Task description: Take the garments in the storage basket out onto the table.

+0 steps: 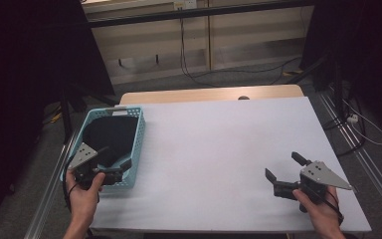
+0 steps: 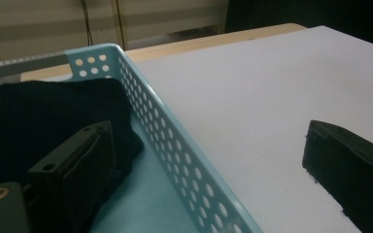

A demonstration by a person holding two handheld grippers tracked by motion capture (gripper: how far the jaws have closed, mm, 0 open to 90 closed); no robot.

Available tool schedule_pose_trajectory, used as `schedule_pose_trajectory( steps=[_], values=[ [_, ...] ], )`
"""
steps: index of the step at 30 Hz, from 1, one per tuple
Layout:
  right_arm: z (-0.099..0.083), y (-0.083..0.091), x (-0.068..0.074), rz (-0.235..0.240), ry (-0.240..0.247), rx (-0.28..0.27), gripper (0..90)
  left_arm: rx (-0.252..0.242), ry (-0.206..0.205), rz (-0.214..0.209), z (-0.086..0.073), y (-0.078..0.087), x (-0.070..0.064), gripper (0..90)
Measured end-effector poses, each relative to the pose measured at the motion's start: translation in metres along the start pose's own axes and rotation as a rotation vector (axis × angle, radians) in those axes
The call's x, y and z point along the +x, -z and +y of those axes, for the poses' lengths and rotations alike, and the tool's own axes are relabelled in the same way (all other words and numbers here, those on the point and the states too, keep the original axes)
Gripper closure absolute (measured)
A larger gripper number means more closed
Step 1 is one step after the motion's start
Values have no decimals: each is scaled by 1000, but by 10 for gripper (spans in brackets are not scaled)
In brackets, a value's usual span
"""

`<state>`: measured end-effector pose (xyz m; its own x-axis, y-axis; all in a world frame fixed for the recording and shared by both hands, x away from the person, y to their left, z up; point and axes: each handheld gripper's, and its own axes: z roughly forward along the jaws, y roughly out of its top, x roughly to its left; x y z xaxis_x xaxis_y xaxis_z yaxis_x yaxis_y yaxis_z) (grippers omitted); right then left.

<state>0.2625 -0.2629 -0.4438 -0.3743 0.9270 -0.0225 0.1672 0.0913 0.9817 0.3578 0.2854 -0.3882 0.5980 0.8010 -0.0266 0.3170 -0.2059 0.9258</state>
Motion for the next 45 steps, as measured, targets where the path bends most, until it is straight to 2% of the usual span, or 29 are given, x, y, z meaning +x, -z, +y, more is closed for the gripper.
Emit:
schedule_pose_trajectory(
  steps=[7,9,12,13,15,18,21,27,30,32,33,34,37,41,45],
  values=[
    [0,-2,0,9,5,7,16,25,12,1,12,-4,13,50],
    [0,-3,1,14,8,8,17,45,16,34,16,-8,21,50],
    [0,-3,1,18,8,7,17,66,22,48,18,-12,27,50],
    [0,-3,2,22,9,7,17,72,44,39,21,-15,32,50],
    [0,-3,3,25,12,9,17,84,59,27,24,-18,37,50],
    [0,-4,4,29,15,13,17,87,48,37,27,-20,41,44],
    [1,-4,5,33,18,13,16,107,59,34,30,-25,47,40],
    [1,-5,5,32,20,17,16,139,42,70,38,-41,64,40],
    [1,-4,5,33,19,16,16,142,39,64,41,-44,70,38],
    [0,-4,5,34,20,17,16,190,9,87,44,-48,74,45],
    [0,-4,5,34,19,18,16,198,5,96,45,-50,77,47],
    [0,-4,4,34,19,20,15,202,21,92,46,-52,83,49],
    [0,-4,5,37,19,19,15,203,42,95,46,-54,89,44],
    [0,-5,5,42,22,22,15,235,47,146,41,-59,107,41],
    [0,-5,6,45,24,26,15,250,45,148,38,-65,114,43]
  ],
)
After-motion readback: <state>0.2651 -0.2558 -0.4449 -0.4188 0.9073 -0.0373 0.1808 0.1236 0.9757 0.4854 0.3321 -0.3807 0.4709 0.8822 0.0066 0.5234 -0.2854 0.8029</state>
